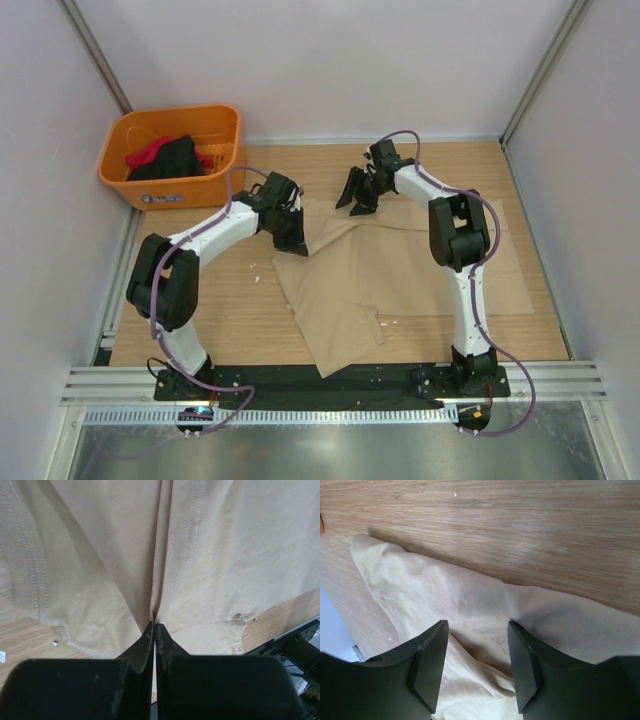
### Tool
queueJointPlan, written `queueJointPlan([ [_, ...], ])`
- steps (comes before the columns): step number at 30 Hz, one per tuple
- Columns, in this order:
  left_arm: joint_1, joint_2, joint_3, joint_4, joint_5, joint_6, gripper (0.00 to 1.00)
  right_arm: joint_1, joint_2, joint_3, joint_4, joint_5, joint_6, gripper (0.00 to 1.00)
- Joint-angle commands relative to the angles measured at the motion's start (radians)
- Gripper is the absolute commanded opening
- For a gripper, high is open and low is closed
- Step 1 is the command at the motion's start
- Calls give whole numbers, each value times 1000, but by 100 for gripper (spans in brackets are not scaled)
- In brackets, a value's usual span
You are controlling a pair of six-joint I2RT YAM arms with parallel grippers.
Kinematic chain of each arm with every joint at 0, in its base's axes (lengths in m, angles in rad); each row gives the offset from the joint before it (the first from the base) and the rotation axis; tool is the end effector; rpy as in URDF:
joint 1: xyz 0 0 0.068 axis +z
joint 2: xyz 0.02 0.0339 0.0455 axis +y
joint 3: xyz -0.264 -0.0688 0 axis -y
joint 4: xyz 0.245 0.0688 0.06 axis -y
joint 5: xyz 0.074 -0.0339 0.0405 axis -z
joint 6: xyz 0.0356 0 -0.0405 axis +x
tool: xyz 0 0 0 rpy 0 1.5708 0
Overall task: Fold and stack the t-shirts
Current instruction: Fold the tshirt
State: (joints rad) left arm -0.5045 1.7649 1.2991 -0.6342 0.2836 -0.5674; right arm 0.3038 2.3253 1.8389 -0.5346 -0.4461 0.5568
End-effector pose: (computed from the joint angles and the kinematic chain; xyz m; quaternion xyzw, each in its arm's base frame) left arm 0.3154 -0.1856 0.2197 0.0027 0.9632 -0.2361 0.1283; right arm 0.4734 0.1645 0.1539 0.0589 0.9387 0.3039 0.1518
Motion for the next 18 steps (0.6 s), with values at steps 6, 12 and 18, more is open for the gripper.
queueJointPlan([
  [6,-40,-39,-1,-4,2,-32,0,-5,8,-26,-41,15,-18,57],
  [12,-63,-30,-4,-2,2,-40,0,-5,14,-38,-39,14,-24,57],
  [18,-88,4,15,7,14,-54,0,-5,19,-41,-42,9,-31,57],
])
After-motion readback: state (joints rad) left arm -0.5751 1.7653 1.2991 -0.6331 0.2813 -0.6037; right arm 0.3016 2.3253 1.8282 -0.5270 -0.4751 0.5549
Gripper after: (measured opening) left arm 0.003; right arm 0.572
